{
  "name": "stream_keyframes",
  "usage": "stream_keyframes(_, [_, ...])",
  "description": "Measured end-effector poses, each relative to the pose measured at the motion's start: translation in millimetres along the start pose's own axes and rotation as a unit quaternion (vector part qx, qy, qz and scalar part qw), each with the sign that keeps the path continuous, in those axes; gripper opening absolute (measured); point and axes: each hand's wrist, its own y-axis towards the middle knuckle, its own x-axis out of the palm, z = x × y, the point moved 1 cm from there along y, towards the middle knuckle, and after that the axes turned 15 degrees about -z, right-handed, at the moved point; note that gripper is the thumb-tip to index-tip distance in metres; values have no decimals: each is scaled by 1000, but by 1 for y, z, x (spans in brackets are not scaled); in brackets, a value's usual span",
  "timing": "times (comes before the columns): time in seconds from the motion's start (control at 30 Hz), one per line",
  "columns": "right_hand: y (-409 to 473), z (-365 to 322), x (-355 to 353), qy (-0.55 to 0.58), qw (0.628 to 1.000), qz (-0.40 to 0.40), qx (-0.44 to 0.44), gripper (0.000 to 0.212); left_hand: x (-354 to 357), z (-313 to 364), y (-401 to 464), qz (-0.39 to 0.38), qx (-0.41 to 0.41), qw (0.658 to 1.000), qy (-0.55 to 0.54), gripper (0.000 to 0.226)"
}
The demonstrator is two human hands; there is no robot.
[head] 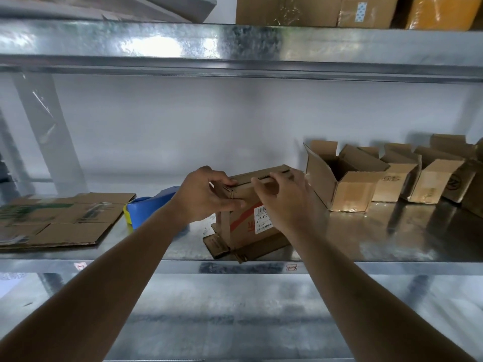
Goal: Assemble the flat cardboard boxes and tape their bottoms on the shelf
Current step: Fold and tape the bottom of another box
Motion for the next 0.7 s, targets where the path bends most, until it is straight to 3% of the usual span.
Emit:
stream_keyframes(0.07, [4, -11, 4, 54, 998, -30, 10, 76, 1, 0, -3, 28, -10, 998, 50, 43])
stream_keyframes(0.13, [11, -18, 3, 141, 989, -41, 6, 67, 1, 3, -5, 29, -16, 996, 85, 46])
stream_keyframes(0.23, [20, -24, 2, 221, 975, -13, -29, 48, -4, 7, -7, -44, -22, 996, 69, 54])
stream_keyframes(0.33, [23, -23, -2, 289, 956, -12, -39, 39, -13, 5, -7, -99, -13, 995, 12, 40])
stream_keyframes(0.43, [24, -26, -15, 280, 956, -77, -52, 22, -17, 8, -9, -131, -9, 987, -98, 37])
stream_keyframes(0.53, [23, -36, -20, 247, 954, -156, -67, 26, -18, 11, -11, -185, -25, 947, -261, 38])
stream_keyframes(0.63, [22, -34, -22, 209, 958, -185, -68, 29, -19, -3, -6, -155, -43, 939, -303, 41])
stream_keyframes(0.7, [19, -33, -25, 193, 955, -213, -78, 29, -17, -15, 1, -110, -67, 956, -265, 47])
